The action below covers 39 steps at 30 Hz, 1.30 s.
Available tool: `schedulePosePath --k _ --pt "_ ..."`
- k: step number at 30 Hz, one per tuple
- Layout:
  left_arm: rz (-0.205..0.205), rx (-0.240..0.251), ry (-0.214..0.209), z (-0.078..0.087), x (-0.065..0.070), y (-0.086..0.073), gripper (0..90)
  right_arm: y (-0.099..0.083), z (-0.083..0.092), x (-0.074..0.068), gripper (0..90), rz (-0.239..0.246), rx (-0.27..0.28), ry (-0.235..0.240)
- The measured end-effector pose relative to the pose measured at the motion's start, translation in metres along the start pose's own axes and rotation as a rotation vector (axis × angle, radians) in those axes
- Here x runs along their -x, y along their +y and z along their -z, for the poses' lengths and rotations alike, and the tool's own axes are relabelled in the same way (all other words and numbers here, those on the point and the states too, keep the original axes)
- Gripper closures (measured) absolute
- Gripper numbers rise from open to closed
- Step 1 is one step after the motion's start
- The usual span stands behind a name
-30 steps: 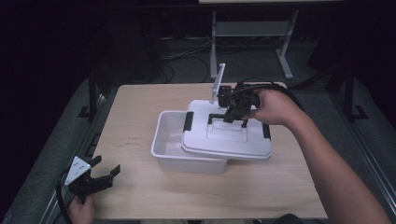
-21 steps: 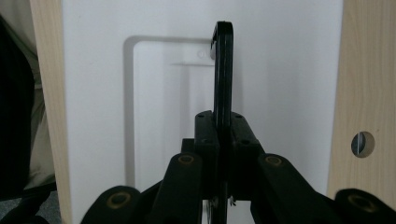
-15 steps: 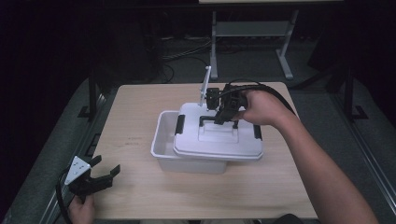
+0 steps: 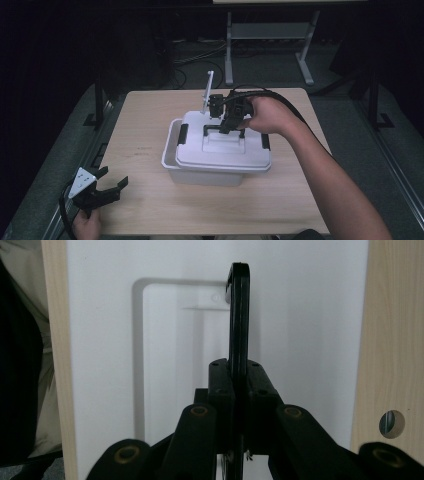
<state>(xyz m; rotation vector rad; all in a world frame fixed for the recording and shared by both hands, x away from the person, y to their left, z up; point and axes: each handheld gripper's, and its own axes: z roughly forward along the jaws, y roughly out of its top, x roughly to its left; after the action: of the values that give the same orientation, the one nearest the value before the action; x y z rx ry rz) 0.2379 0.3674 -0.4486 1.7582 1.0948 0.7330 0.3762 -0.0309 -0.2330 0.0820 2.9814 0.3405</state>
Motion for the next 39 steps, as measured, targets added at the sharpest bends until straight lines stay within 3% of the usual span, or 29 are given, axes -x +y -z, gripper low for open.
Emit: schedulePosePath --k 11,39 --pt "0.009 0.006 0.001 0.001 -0.001 0.0 15.1 0.015 -0.005 0.001 84.3 0.0 -0.006 0.004" --pt "-0.003 -0.003 0.003 0.0 -0.001 0.0 15.1 0.044 -0.036 0.014 84.3 -0.027 -0.033 0.033"
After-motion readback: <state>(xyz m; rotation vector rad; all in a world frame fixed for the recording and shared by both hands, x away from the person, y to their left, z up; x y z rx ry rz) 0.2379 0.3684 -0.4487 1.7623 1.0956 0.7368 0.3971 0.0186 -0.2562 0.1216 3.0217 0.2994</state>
